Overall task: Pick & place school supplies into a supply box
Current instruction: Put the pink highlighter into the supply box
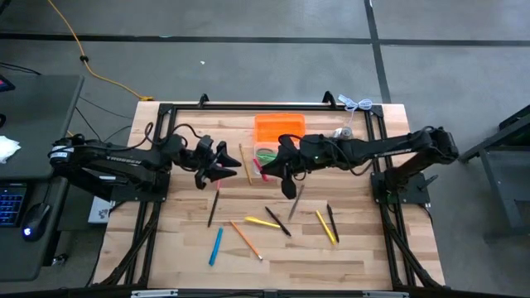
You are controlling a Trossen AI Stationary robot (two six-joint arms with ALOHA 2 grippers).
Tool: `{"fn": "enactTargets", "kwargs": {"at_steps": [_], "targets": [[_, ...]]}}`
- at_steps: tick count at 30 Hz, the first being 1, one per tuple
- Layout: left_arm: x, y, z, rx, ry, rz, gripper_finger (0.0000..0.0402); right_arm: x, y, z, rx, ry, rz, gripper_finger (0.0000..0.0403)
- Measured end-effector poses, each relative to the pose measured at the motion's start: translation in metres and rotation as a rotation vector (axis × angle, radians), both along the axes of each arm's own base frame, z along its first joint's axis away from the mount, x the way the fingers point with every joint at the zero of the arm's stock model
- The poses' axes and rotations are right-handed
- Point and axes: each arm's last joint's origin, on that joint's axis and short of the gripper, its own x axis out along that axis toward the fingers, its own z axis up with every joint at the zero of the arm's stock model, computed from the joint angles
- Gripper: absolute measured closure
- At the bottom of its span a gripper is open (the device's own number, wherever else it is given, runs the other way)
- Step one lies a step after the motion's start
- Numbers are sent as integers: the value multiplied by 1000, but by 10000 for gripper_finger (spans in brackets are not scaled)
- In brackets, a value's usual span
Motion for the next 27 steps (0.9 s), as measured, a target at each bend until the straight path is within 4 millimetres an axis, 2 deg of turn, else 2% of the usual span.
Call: {"fn": "enactTargets", "kwargs": {"at_steps": [4,9,15,27], "targets": [[4,0,13,31,-21,7,179,10,0,-7,41,-14,-12,402],[11,2,25,86,48,50,179,19,2,-10,64,-61,7,402],[15,4,34,121,91,85,179,20,2,-10,82,-81,3,402],[16,6,35,124,96,161,179,21,2,-8,113,-95,-9,402]]}}
